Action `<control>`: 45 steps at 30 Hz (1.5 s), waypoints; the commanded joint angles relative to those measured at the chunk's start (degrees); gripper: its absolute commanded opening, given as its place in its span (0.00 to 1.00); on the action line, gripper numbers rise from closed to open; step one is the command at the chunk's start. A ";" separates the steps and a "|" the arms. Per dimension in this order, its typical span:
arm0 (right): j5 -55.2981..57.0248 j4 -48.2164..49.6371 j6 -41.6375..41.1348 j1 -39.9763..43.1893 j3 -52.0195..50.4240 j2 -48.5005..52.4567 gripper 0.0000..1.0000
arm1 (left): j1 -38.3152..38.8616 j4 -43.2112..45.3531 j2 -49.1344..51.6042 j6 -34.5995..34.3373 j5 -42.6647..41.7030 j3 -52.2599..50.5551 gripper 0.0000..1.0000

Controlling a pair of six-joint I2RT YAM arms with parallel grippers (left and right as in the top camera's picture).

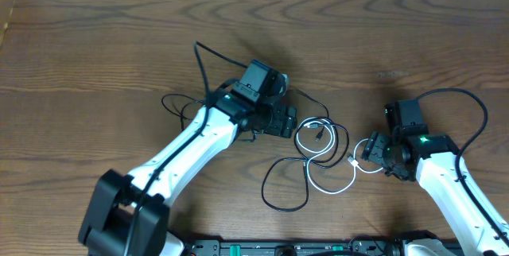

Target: Untangle cables

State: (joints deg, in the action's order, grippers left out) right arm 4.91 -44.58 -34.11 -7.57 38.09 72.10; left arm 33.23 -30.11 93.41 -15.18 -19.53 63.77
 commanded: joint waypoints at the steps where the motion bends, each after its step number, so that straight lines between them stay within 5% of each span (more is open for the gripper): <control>1: 0.33 -0.13 -0.04 0.07 0.28 -0.20 0.79 | 0.98 1.68 2.27 0.50 1.18 0.22 0.80; 15: -1.03 -0.02 -0.04 0.07 0.28 -0.20 0.79 | 5.68 10.29 12.50 0.48 1.20 0.22 0.79; 23: -1.01 0.00 -0.04 0.07 0.28 -0.20 0.79 | 8.02 12.96 17.64 0.48 1.25 0.22 0.66; 26: -1.01 0.00 -0.04 0.09 0.28 -0.20 0.79 | 8.83 12.83 19.34 0.48 1.22 0.22 0.47; 29: -1.01 0.00 -0.04 0.09 0.28 -0.20 0.79 | 9.49 12.70 19.82 0.48 1.18 0.22 0.08; 35: -1.05 0.50 0.07 0.07 0.28 -0.20 0.79 | 8.46 10.51 15.67 0.26 0.74 0.52 0.07; 45: -17.88 10.58 16.63 0.07 0.31 -0.20 0.76 | 3.78 8.26 -1.64 -1.90 -9.90 0.76 0.07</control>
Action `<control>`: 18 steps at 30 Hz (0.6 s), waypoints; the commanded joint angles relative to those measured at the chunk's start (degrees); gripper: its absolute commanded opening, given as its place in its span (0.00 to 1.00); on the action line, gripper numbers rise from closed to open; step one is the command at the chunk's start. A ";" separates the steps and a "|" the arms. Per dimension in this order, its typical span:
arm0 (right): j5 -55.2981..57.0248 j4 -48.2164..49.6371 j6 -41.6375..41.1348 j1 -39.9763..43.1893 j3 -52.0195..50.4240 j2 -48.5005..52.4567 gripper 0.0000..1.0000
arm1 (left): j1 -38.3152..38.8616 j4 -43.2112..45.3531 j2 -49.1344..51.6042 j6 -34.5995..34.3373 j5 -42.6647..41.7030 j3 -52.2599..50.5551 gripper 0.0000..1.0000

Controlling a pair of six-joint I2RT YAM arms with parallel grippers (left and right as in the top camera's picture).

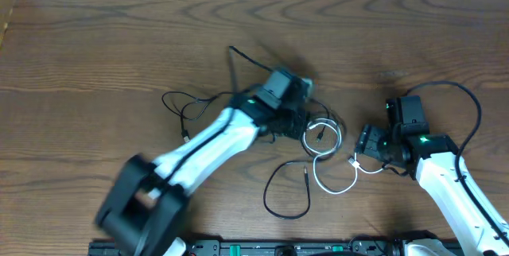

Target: Untangle cables

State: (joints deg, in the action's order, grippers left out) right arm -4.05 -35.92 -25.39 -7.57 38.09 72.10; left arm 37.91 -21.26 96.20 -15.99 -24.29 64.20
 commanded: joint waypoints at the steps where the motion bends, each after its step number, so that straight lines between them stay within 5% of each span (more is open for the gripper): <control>1: -12.66 3.50 10.62 0.07 0.31 -0.20 0.76 | -0.94 -1.03 -5.68 -1.05 -5.05 0.33 0.07; 8: -30.12 11.87 18.84 0.07 0.31 -0.20 0.73 | -0.94 -3.56 -8.79 -0.20 -5.07 0.31 0.07; 18: -26.32 12.31 18.84 0.07 0.31 -0.20 0.66 | -1.64 -4.15 -12.07 -0.46 -7.30 0.33 0.07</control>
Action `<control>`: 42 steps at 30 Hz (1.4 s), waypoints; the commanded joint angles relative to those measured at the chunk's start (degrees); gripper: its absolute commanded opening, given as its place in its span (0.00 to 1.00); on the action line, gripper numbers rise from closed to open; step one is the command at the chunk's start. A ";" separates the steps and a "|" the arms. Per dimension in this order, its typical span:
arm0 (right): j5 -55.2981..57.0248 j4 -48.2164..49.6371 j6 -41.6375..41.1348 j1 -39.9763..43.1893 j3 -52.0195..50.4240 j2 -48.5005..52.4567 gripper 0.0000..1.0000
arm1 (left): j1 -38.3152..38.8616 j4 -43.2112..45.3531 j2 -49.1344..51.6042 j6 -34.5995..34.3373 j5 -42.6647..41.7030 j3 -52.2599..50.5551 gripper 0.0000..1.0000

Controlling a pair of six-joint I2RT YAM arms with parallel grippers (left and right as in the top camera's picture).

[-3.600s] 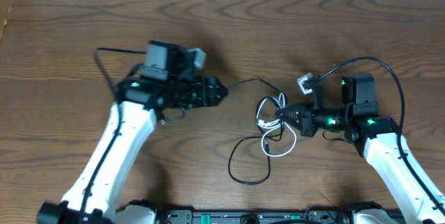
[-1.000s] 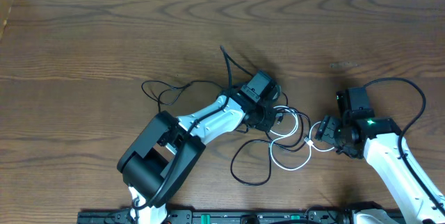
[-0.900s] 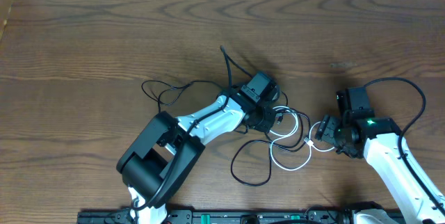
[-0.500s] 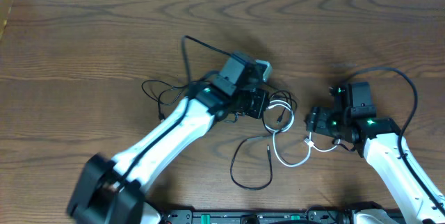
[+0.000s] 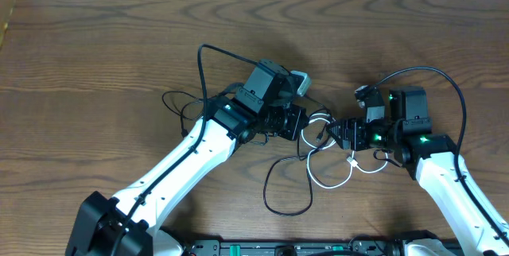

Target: Untangle cables

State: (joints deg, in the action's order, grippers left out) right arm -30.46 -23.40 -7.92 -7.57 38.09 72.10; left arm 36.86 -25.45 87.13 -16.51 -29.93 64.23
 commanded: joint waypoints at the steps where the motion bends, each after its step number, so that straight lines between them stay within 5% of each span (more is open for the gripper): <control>1: 0.09 -0.22 1.36 0.02 0.31 -0.20 0.65 | -0.76 0.22 -4.31 0.07 -1.75 0.31 0.07; 8: 0.09 0.28 1.36 -0.02 0.31 -0.20 0.53 | -1.11 2.64 -12.28 -0.35 -8.35 0.31 0.07; 13: 0.11 0.48 1.33 -0.02 0.31 -0.20 0.01 | -1.11 2.54 -15.41 -1.81 -11.65 0.31 0.07; 18: 2.91 -1.03 0.76 -0.02 0.28 -0.20 0.01 | -1.73 0.07 -15.89 0.59 -6.12 0.31 0.07; 25: 30.67 -10.64 -15.15 0.04 0.28 -0.20 0.01 | -5.09 -6.32 -15.89 4.07 -0.22 0.31 0.08; 29: 34.73 -12.28 -18.25 0.02 0.31 -0.20 0.01 | -7.26 -9.07 -15.89 4.28 -0.20 0.31 0.07; 34: 16.59 -6.49 -10.23 -0.02 0.28 -0.20 0.01 | -7.76 -10.34 -15.89 4.22 -1.27 0.31 0.07; 38: -10.54 -0.59 4.52 -0.04 0.28 -0.20 0.25 | -7.69 -9.53 -15.89 4.76 -7.02 0.31 0.07; 42: -13.64 1.01 7.58 -0.04 0.28 -0.20 0.25 | -7.69 -7.56 -15.89 10.56 -18.62 0.31 0.07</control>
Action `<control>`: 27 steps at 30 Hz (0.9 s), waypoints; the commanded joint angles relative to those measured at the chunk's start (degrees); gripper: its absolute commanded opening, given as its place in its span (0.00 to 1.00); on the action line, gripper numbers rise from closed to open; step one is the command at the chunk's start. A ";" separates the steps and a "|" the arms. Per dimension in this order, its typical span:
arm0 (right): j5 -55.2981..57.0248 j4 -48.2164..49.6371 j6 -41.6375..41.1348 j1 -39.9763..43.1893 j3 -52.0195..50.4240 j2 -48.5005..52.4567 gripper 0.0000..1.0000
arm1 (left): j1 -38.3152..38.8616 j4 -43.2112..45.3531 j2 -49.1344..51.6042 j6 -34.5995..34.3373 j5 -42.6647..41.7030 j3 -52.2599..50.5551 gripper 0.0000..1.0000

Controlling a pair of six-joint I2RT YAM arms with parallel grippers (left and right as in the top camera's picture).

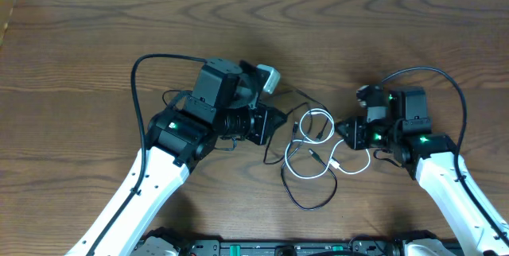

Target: Untangle cables

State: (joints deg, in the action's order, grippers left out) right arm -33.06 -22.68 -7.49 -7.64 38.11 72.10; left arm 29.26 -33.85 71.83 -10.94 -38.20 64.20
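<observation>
A tangle of cables lies mid-table: a white cable (312, 143) coiled in a few loops, and a thin black cable (308, 200) threaded through them and bulging toward the front edge. My left gripper (267, 125) sits at the tangle's left side. A black strand runs from its tips toward the white loops, and the jaws look shut on it. My right gripper (344, 133) is at the tangle's right edge, just above the white cable's tail. Its dark fingers hide whether they grip anything.
More black cable (176, 101) lies behind the left arm, partly hidden by it. Each arm's own black lead arches above it. A dark rail (286, 250) runs along the table's front edge. Bare wooden tabletop (95, 41) stretches to the back and left.
My left gripper has moved left, from against the white loops to a short way off. The tangle has shifted and spread, and the black loop now bulges further right. My right gripper has backed slightly right.
At first my left gripper was at the tangle's left and my right gripper stood off by the white cable's tail. The left then pressed further into the loops. The right then moved in to the tangle's right edge. Now the left has moved back left and the loops are looser.
</observation>
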 commanded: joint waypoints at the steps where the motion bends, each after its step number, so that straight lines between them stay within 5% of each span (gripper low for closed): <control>1: -11.06 0.22 8.11 -0.02 0.26 -0.20 0.26 | -0.09 1.55 -0.59 5.64 -12.70 0.33 0.07; 6: -11.04 0.48 10.40 -1.46 0.26 -0.20 0.38 | -0.09 4.70 -0.59 6.01 -16.70 0.33 0.07; 13: -10.34 3.21 10.36 -4.68 0.28 -0.20 0.40 | -0.11 6.14 -0.68 5.99 -17.59 0.33 0.08; 19: -3.39 4.50 7.54 -5.33 0.26 -0.20 0.04 | -1.33 6.99 -1.46 6.01 -21.22 0.33 0.07; 21: -3.13 5.46 5.49 -5.33 0.28 -0.20 0.01 | -1.75 6.32 -1.55 6.03 -18.86 0.33 0.08; 27: -3.13 8.33 0.35 -5.31 3.13 -1.84 0.01 | -1.77 -1.73 -1.18 6.01 3.69 0.15 0.44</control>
State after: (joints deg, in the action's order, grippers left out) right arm -36.88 -14.74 -3.09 -12.84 38.33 72.07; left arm 27.79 -33.74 71.18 -5.23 -47.13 64.20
